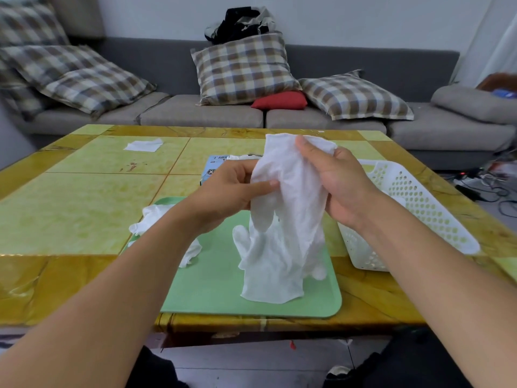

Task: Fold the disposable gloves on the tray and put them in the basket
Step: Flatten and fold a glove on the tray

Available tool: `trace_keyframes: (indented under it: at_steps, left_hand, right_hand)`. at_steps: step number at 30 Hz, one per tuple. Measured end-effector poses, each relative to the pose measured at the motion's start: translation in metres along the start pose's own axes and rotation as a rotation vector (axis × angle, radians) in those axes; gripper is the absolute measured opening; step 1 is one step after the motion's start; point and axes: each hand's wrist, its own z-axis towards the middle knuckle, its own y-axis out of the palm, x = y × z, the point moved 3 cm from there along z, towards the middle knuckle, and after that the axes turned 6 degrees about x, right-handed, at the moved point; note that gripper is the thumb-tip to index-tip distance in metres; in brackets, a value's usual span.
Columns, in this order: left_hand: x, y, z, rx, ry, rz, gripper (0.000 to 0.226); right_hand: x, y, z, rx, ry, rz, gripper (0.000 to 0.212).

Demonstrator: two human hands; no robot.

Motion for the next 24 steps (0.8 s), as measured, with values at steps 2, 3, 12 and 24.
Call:
trace_keyframes:
  at_steps: [2, 3, 12, 24]
  left_hand:
    - [-0.001, -0.004, 0.000, -0.017, -0.007, -0.013, 0.021]
    - [-0.002, -0.006, -0.001, -0.057, -0.032, -0.021, 0.025]
    - [0.013, 0.002, -0.012, 0.026, -0.038, 0.006, 0.047]
    - [0.011, -0.006, -0.014, -0.020, -0.184, -0.130, 0.026]
  right_hand:
    - [-0.002, -0.005, 0.001, 0.064, -0.054, -0.045, 0.025]
    - [-0.001, -0.008, 0.002, 0.089, -0.069, -0.061, 0.022]
    - [-0.002, -0.005, -0.012, -0.157, 0.138, -0.005, 0.037]
    - [0.011, -0.005, -0.014, -0.226, 0.277, -0.082, 0.037]
